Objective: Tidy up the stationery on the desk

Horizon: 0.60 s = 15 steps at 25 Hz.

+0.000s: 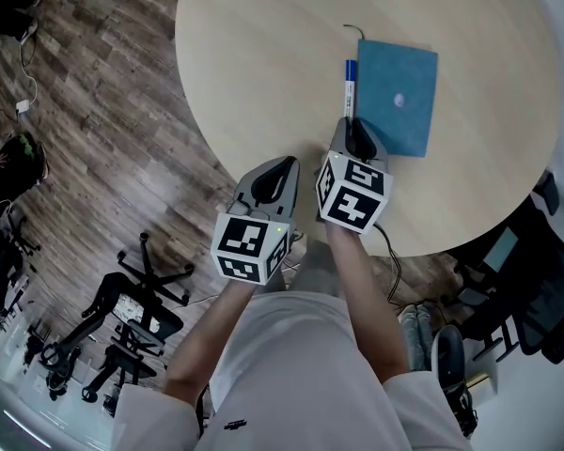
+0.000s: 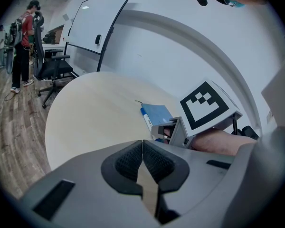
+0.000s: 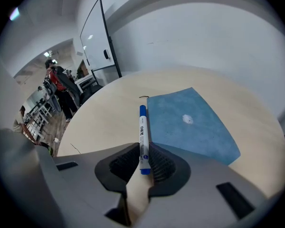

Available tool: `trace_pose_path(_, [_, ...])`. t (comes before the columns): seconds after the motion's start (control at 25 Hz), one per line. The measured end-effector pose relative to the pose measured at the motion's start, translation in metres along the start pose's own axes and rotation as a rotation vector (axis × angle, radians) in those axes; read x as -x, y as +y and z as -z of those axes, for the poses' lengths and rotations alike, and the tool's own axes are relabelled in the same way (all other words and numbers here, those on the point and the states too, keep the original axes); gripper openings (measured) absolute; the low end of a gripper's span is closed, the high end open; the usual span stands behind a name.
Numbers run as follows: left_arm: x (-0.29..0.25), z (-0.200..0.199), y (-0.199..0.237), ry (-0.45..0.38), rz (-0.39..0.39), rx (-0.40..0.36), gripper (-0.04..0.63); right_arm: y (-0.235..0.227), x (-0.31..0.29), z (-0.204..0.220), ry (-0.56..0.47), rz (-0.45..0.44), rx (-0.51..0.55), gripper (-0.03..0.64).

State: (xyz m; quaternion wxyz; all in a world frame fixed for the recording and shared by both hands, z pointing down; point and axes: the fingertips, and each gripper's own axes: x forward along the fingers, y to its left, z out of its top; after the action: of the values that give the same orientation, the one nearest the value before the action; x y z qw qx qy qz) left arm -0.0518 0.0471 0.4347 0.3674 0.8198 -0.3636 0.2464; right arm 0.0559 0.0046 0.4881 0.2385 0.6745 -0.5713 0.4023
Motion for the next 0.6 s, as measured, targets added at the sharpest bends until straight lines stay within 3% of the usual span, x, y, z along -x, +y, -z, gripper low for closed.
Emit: trace_pose_path(0.6, [-0.0012,-0.002,0.0026,0.003,0.003,0.004,0.021,-0.0064,0.0022,-0.0045,-0.021,0.018,-0.023,0.1])
